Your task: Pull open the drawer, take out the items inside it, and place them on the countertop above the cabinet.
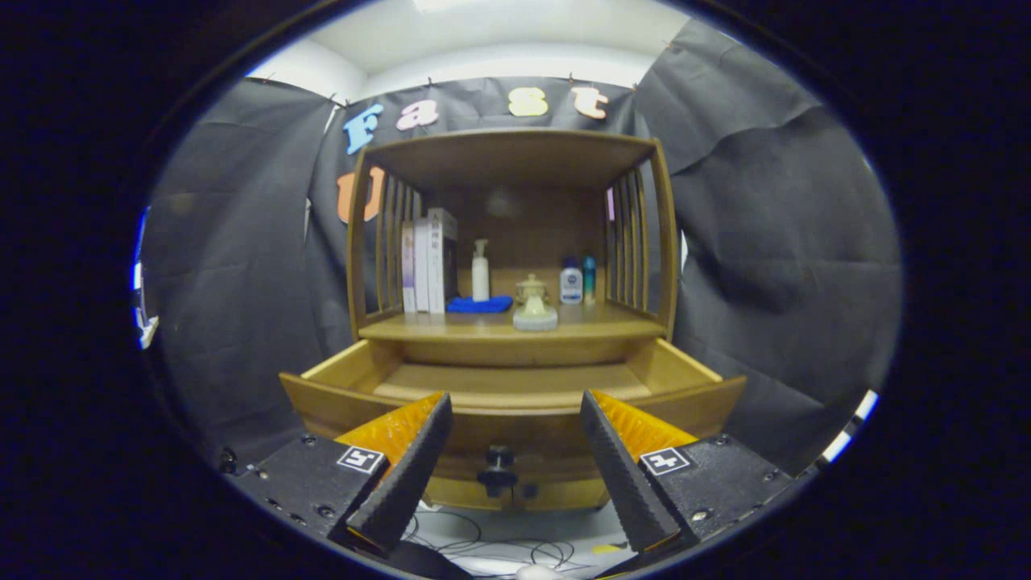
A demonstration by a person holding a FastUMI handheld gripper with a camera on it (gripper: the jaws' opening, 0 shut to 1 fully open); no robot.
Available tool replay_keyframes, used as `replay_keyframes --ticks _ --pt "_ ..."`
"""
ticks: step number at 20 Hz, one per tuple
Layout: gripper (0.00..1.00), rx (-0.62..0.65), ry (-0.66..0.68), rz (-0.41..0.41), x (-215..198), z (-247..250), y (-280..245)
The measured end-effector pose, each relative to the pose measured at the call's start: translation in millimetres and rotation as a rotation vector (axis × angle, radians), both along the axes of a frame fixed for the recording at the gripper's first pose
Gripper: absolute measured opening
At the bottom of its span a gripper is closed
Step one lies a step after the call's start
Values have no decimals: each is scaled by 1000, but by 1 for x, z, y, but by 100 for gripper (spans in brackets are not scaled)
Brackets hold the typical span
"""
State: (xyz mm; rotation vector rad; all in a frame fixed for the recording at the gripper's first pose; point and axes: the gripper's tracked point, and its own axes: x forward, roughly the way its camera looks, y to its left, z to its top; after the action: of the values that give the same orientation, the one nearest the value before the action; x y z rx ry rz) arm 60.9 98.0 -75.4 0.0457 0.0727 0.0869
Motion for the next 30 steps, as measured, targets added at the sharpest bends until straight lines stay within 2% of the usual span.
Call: replay_keyframes --ticks 3,8,15,17,23,30 --pt "100 -18 43 -9 13 -27 2" --pt "100 -46 57 -21 31 -45 8" --pt "100 1 116 -30 57 -63 2" --pt "100 37 100 -26 57 -62 3" --pt "100 38 93 -16 65 -60 3" --pt "100 54 94 -3 101 -53 5"
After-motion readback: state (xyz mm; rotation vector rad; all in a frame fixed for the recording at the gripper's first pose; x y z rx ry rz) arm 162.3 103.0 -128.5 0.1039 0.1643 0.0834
